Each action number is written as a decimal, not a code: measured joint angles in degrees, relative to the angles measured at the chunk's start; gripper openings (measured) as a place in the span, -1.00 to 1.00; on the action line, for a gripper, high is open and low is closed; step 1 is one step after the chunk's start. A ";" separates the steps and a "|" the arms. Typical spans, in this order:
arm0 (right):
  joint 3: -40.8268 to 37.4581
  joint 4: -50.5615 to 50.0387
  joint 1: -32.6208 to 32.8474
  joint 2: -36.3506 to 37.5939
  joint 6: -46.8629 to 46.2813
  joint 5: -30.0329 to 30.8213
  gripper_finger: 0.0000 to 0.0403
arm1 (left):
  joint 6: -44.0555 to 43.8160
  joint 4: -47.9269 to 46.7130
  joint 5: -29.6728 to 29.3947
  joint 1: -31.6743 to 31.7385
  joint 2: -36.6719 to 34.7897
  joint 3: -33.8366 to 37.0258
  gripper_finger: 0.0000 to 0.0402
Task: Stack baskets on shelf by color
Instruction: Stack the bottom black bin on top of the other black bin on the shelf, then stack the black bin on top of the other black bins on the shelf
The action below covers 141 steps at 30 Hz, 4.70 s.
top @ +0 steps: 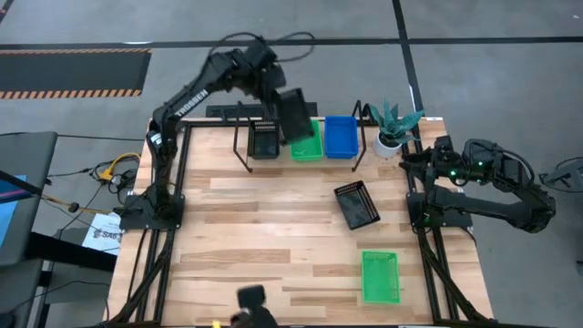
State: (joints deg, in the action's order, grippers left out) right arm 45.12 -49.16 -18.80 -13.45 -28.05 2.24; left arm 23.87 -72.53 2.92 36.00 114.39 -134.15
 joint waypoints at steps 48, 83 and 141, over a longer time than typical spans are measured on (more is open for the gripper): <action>0.00 1.59 -0.12 0.00 -3.15 5.84 0.11 | 23.69 -0.11 8.34 12.70 0.04 19.43 -0.99; 0.00 1.65 -0.10 0.00 -3.63 6.95 0.11 | 20.93 3.26 8.48 12.36 0.09 16.64 -0.26; 0.00 -13.84 0.03 0.02 -9.46 6.21 0.11 | -58.20 65.21 -21.39 -33.09 6.06 40.11 -0.24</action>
State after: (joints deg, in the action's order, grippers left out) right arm 45.12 -63.00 -18.76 -13.44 -37.52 8.45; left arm -34.33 -7.31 -18.48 2.91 120.44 -94.03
